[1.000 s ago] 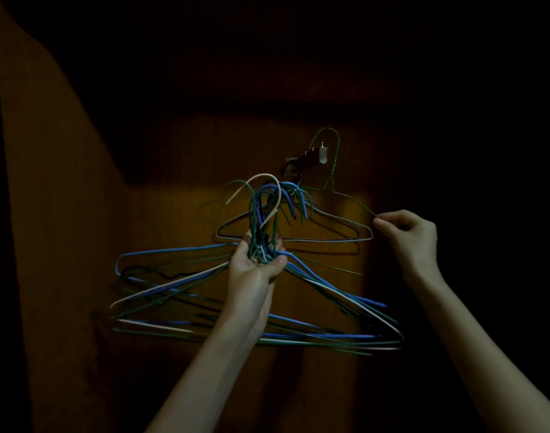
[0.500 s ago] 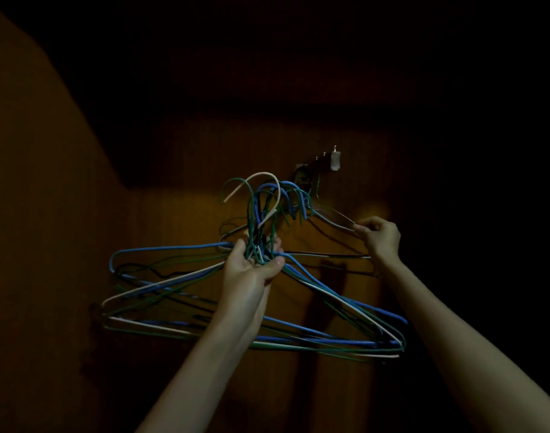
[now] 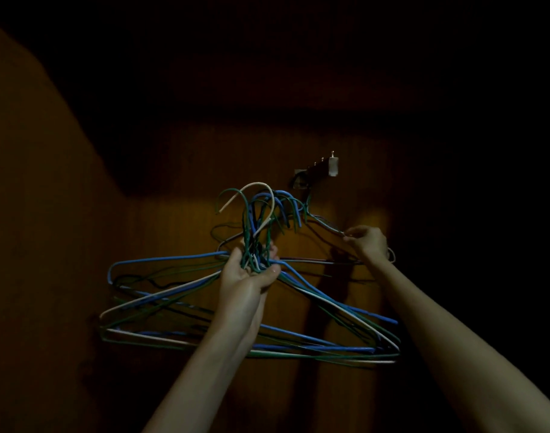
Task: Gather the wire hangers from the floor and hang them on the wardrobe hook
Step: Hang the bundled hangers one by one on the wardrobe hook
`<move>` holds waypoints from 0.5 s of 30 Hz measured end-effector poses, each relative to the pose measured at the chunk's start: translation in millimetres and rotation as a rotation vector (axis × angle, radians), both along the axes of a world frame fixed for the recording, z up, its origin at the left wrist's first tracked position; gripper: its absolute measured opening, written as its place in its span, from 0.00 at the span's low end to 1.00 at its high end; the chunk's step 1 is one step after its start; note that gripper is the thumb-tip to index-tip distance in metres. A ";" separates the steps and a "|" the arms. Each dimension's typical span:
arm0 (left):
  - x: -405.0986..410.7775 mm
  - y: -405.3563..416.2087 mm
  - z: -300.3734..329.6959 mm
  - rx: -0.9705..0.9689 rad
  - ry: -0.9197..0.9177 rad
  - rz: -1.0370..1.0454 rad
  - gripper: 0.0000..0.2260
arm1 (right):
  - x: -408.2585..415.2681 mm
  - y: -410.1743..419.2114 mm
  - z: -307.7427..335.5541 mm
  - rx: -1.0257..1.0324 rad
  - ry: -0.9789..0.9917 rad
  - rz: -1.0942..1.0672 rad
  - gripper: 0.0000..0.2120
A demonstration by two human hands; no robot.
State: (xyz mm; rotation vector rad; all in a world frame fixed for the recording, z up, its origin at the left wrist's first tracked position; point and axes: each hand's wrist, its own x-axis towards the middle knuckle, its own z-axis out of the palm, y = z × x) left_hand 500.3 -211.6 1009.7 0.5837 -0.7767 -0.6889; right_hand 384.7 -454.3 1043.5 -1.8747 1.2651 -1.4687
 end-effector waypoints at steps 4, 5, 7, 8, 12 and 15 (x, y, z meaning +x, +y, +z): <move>1.1 3.3 -3.5 -0.014 -0.008 -0.009 0.20 | -9.6 24.0 -4.7 -0.049 0.005 0.055 0.15; 1.1 4.0 -4.9 -0.018 -0.005 -0.009 0.20 | -12.1 31.2 -6.2 -0.062 0.013 0.077 0.15; -0.4 6.7 -7.5 -0.014 -0.012 -0.008 0.22 | -15.7 51.8 -10.1 -0.077 0.002 0.142 0.13; -1.2 8.4 -9.3 -0.008 -0.022 -0.004 0.23 | -17.2 64.1 -12.8 -0.089 -0.004 0.179 0.11; -5.4 18.6 -17.6 0.005 -0.039 -0.015 0.27 | -23.0 108.8 -28.2 -0.139 -0.009 0.327 0.05; -10.6 25.4 -23.0 0.034 -0.034 -0.033 0.27 | -23.8 145.0 -38.9 -0.124 0.020 0.478 0.05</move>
